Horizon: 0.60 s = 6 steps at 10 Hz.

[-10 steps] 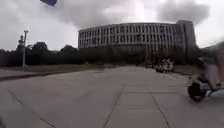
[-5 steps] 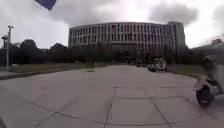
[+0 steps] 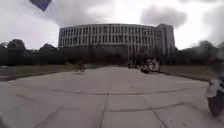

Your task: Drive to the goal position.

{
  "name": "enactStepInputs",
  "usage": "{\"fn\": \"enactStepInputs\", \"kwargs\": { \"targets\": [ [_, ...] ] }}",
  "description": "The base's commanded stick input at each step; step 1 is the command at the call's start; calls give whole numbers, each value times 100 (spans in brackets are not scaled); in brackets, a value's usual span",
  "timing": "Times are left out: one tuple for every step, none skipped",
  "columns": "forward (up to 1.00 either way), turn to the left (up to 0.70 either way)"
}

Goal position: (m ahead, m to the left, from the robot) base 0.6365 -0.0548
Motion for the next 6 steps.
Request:
{"fn": "enactStepInputs", "kwargs": {
  "targets": [
    [85,-12],
    [85,-5],
    [85,2],
    [85,6],
    [85,2],
    [85,0]
  ]
}}
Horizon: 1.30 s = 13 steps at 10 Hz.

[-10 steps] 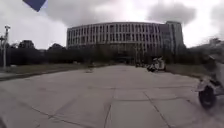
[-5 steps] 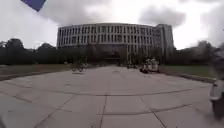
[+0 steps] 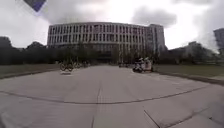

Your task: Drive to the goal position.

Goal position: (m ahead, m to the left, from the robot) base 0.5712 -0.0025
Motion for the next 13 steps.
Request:
{"fn": "enactStepInputs", "kwargs": {
  "targets": [
    [85,-2],
    [85,-3],
    [85,-2],
    [85,-2],
    [85,-2],
    [85,-2],
    [85,-2],
    [85,-2],
    [85,-2],
    [85,-2],
    [85,-2],
    [85,-2],
    [85,-2]
  ]
}}
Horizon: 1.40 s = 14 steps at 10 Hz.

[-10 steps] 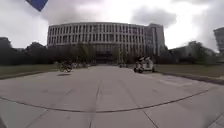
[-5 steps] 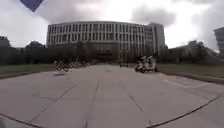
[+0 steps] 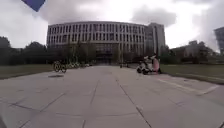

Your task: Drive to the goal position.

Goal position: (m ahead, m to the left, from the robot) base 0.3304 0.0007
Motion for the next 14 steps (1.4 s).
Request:
{"fn": "enactStepInputs", "kwargs": {
  "targets": [
    [85,-2],
    [85,-2],
    [85,-2],
    [85,-2],
    [85,-2],
    [85,-2],
    [85,-2],
    [85,-2],
    [85,-2],
    [85,-2],
    [85,-2],
    [85,-2],
    [85,-2],
    [85,-2]
  ]
}}
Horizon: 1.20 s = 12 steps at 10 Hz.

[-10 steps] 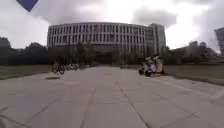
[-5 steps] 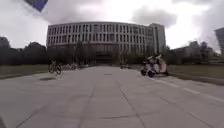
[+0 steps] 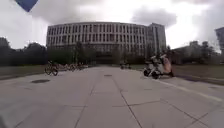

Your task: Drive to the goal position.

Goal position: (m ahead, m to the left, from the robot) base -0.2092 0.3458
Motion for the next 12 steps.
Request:
{"fn": "enactStepInputs", "kwargs": {
  "targets": [
    [85,-2],
    [85,-2],
    [85,-2],
    [85,-2],
    [85,-2],
    [85,-2],
    [85,-2],
    [85,-2],
    [85,-2],
    [85,-2],
    [85,-2],
    [85,-2]
  ]
}}
